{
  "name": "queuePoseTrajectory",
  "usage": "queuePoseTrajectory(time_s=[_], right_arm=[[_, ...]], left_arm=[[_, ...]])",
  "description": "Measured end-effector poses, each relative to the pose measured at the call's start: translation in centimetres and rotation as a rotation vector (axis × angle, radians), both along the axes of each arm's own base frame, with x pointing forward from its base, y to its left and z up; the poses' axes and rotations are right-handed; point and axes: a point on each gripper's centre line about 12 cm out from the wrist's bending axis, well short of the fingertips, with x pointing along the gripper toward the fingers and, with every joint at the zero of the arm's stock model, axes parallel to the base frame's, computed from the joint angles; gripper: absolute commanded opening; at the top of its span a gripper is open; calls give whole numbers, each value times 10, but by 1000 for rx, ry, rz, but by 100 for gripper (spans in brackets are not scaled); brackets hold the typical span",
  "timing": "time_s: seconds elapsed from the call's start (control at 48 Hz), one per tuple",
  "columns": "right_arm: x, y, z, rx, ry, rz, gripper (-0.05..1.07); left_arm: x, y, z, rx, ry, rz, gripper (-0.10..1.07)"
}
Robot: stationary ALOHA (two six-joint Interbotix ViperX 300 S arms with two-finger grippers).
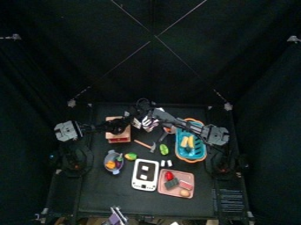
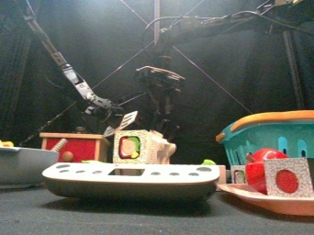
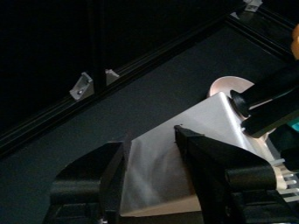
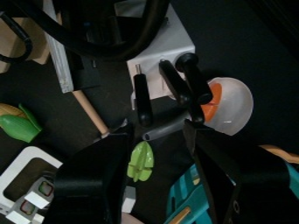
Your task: Place cleaver back in holder
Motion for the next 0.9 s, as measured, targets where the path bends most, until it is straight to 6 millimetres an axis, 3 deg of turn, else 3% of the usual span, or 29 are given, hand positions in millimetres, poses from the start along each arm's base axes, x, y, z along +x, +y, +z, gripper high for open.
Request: queuePoseTrajectory(time_s=[0.396,0.646,0.896], right_arm=[[-11,55,26,-114,-1,106,84],[-32,90,32,-167,-66,122,84],[-61,131,22,-223,-187,125,84]], left_arm=[[-17,-10,29,62,-54,-4,83],[-32,-22,42,127,-63,-43,83],[-34,-72,51,186,-51,-208,83]])
